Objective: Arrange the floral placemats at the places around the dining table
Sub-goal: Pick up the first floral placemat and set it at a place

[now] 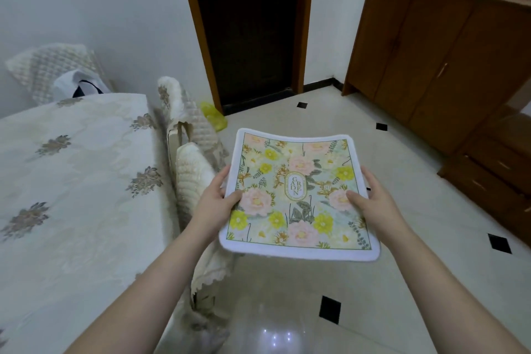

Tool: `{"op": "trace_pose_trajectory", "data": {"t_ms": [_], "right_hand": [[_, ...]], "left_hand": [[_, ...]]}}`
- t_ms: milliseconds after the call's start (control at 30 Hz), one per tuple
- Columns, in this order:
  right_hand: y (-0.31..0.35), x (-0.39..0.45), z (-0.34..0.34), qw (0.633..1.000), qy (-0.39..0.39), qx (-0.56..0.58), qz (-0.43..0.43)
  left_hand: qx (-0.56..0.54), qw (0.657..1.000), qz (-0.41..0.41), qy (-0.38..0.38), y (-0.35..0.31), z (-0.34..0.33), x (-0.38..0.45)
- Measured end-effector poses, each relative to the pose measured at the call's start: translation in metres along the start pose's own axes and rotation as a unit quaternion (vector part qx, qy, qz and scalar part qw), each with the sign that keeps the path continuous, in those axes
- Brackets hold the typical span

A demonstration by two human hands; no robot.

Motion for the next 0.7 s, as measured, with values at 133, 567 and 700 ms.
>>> {"op": "trace_pose_trajectory", "data": {"t_ms": [133, 567, 700], "right_hand": [[0.007, 0.037, -0.003, 0.999, 0.033, 0.009, 0.002], [0.064, 0.156, -0.127, 0.987, 0.155, -0.02, 0.029], [0.101, 0.179, -0.189, 0.977, 0.203, -0.048, 0.043]], "left_hand": [[-0.014, 1.0, 0.003, -0.023, -0.004, -0.004, 0.016], [-0.052, 0.988, 0.007, -0.148, 0.016, 0.099, 0.084], [-0.062, 0.978, -0.007, -0.2, 0.016, 0.149, 0.086]]}}
Point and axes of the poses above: each hand's wrist, its own x-axis towards the middle knuckle, its own z-axis out of the back of the hand, y = z × x, the point moved 9 cm from there along x, towards the middle knuckle, and after that the axes turned 7 degrees about -x, right-handed, at the moved point
